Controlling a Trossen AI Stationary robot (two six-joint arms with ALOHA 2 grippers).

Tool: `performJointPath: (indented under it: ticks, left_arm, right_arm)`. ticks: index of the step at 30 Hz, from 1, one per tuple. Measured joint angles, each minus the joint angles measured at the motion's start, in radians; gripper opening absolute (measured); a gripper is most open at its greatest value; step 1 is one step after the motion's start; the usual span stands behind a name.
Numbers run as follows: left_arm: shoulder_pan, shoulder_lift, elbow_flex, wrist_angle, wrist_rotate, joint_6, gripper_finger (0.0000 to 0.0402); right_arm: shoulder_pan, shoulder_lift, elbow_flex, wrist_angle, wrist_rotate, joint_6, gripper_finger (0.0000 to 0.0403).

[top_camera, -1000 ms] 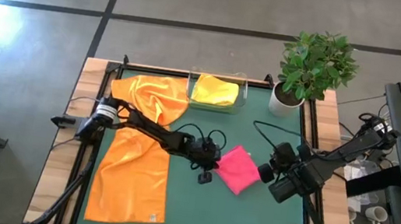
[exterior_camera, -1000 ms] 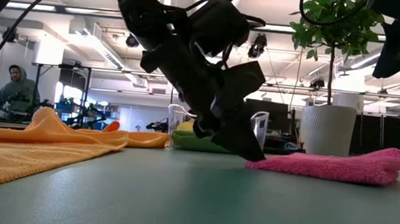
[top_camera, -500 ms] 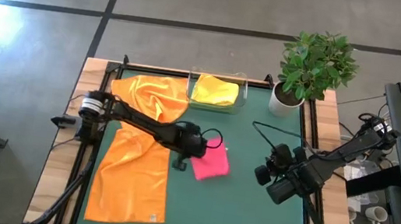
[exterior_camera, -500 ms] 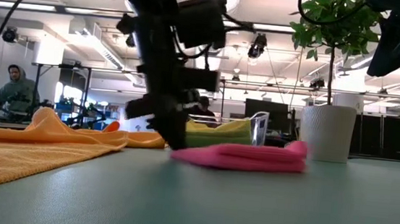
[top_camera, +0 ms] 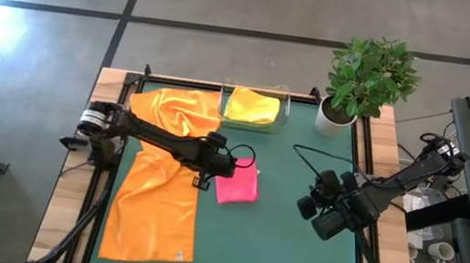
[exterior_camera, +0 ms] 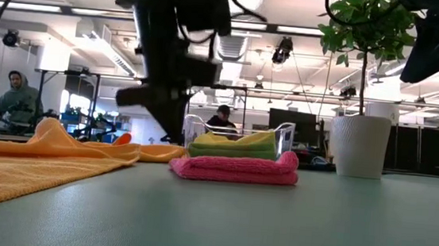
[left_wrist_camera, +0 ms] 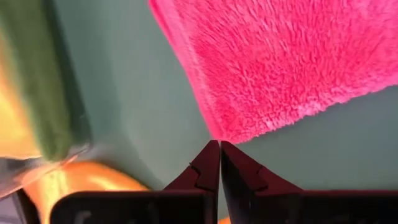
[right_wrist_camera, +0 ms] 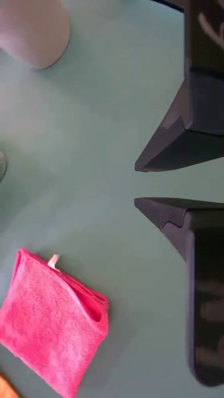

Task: Fold microfiber towels
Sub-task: Put the folded pink towel into the transparent bin

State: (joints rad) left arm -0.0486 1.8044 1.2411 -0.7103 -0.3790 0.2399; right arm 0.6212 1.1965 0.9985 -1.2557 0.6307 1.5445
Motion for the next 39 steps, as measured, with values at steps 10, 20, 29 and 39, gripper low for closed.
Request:
performJointPath:
  ticks: [10,20,29,39]
  left_arm:
    - [0.0,-0.166,0.038,-0.084,-0.024,-0.051,0.0051]
    - [-0.034,-0.271,0.043,-0.103,0.006,-0.395,0.0177]
    - [-0.177,-0.244,-0.014,0.016,0.101,-0.446,0.02]
    - [-0.287,-0.145,-0.082,0.205,0.084,-0.521,0.02]
  right_arm:
    - [-0.01,0.0,0.0,0.093,0.0,-0.199,0.0107]
    - [-0.071,0.0,-0.003,0.213,-0.018,-0.606,0.0135]
    - [-0.174,0.0,-0.111,0.525,-0.186,-1.074,0.0135]
    - [-0.213,0.0,-0.233,0.98,-0.3,-1.5,0.0135]
